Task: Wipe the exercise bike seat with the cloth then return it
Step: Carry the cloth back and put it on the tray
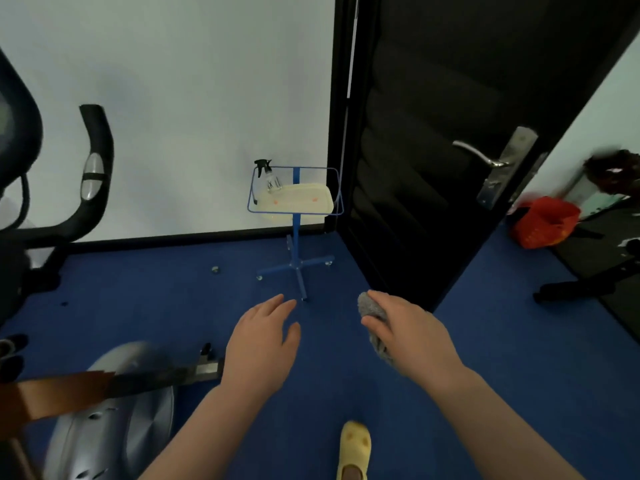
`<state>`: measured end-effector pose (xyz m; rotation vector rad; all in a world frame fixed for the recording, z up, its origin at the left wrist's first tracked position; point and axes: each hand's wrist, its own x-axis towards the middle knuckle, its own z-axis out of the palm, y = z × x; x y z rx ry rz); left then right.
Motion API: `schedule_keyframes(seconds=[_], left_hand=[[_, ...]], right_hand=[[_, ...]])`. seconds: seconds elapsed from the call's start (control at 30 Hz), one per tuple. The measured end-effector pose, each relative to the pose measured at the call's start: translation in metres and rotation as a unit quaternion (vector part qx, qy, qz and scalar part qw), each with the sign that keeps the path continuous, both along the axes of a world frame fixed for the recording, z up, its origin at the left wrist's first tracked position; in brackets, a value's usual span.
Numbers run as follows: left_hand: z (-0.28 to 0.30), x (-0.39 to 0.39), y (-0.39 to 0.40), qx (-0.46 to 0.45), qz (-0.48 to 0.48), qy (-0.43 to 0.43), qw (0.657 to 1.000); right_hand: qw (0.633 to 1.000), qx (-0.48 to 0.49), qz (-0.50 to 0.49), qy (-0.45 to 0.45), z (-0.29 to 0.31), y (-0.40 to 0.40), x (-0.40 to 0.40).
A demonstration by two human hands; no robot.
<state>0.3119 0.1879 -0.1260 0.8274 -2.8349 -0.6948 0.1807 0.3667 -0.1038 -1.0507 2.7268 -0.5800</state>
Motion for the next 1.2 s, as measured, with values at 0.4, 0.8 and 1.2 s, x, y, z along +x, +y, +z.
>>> schedule_keyframes(seconds=[0.4,0.8,1.2], left_hand=[[0.011,-0.168,-0.078,-0.003,0.033,0.016,0.999],[-0.007,-0.286,-0.247,-0.018,0.029,0.012,0.999],[-0.028,-0.389,-0.362,0.01,0.027,-0.044,0.999]], right_hand=[[0.999,0.005,0.053,-0.007,0.005,-0.1,-0.178],[0.998,0.018,0.042,-0.04,-0.016,-0.262,-0.298],[0.997,0.026,0.046,-0.056,-0.031,-0.377,-0.399]])
